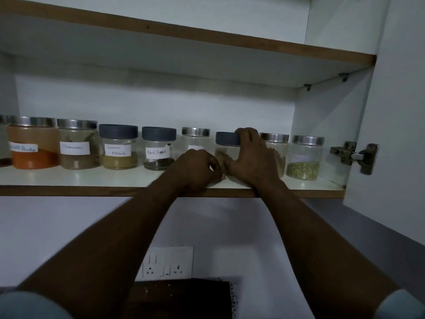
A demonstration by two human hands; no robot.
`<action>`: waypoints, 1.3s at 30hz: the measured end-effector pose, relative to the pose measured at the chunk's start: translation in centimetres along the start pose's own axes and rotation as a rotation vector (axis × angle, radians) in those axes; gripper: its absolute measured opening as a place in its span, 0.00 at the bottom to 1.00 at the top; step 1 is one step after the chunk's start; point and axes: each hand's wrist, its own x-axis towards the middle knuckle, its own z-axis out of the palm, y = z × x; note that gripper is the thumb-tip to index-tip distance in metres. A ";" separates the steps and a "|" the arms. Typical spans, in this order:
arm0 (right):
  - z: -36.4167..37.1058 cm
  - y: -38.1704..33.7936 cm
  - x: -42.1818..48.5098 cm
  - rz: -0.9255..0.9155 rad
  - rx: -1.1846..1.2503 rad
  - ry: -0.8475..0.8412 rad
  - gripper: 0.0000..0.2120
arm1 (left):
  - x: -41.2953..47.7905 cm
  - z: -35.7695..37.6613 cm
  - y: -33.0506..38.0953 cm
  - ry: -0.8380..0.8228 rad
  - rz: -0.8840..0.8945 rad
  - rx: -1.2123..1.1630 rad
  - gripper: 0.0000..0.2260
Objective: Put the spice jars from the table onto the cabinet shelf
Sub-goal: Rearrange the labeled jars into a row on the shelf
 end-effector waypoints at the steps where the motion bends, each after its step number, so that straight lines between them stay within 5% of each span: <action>1: 0.1 0.3 0.0 0.019 0.010 -0.002 0.36 | 0.1 0.2 0.1 0.001 0.001 0.001 0.08; 13: 0.6 -1.5 0.4 0.120 -0.158 -0.036 0.43 | -0.1 0.5 0.2 0.044 -0.028 0.081 0.11; 19: 1.3 -1.5 0.3 0.073 0.056 -0.068 0.37 | -0.6 0.3 0.2 0.060 -0.104 0.158 0.14; 30: 1.3 -1.1 0.1 0.179 0.057 -0.146 0.61 | -0.4 0.2 0.6 0.008 -0.086 0.153 0.17; 39: 1.2 -1.2 0.6 0.243 0.165 -0.207 0.63 | -0.4 0.1 0.5 0.055 -0.090 0.166 0.14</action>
